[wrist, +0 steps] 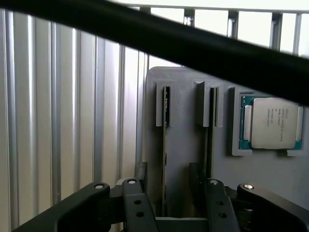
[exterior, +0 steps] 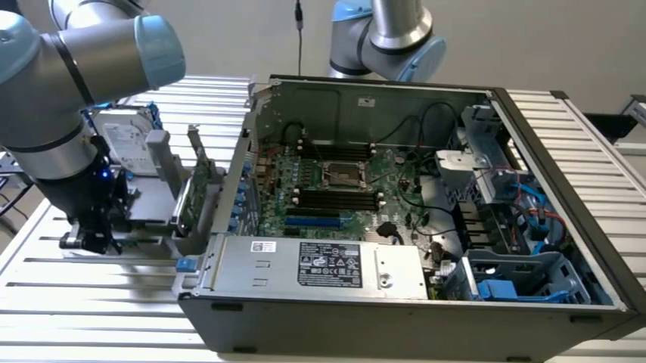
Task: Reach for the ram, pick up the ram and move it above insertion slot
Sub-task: 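Pick up the ram and move it above insertion slot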
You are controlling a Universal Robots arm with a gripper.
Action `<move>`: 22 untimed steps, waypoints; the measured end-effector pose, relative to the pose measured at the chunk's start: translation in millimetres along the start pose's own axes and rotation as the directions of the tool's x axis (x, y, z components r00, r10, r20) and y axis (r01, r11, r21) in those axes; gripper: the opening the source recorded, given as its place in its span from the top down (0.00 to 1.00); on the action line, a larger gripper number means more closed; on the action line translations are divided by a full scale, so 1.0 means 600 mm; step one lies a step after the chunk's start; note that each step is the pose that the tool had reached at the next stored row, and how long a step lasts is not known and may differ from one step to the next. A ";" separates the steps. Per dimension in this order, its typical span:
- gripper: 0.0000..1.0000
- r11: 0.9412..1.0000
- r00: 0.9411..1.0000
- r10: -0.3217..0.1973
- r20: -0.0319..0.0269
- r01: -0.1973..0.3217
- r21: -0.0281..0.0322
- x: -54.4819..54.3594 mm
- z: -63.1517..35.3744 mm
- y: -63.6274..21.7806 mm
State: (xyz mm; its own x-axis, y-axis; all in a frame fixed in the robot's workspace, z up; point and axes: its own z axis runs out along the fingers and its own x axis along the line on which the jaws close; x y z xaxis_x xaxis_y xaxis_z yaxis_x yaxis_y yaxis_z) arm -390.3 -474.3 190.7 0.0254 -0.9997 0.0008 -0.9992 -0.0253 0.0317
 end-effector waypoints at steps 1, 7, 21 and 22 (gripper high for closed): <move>0.52 1.000 1.000 0.000 0.000 0.000 0.000 0.001 0.000 0.000; 0.67 1.000 1.000 -0.006 0.000 0.006 0.000 0.001 0.000 -0.005; 0.86 1.000 1.000 -0.006 0.000 0.006 -0.009 0.001 0.000 -0.006; 0.86 1.000 1.000 -0.006 0.000 0.006 -0.010 0.001 0.000 -0.006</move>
State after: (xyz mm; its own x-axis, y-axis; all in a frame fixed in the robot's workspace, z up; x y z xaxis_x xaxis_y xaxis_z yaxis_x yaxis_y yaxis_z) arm -386.5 -474.7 190.4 0.0310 -0.9995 0.0002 -0.9987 -0.0310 0.0413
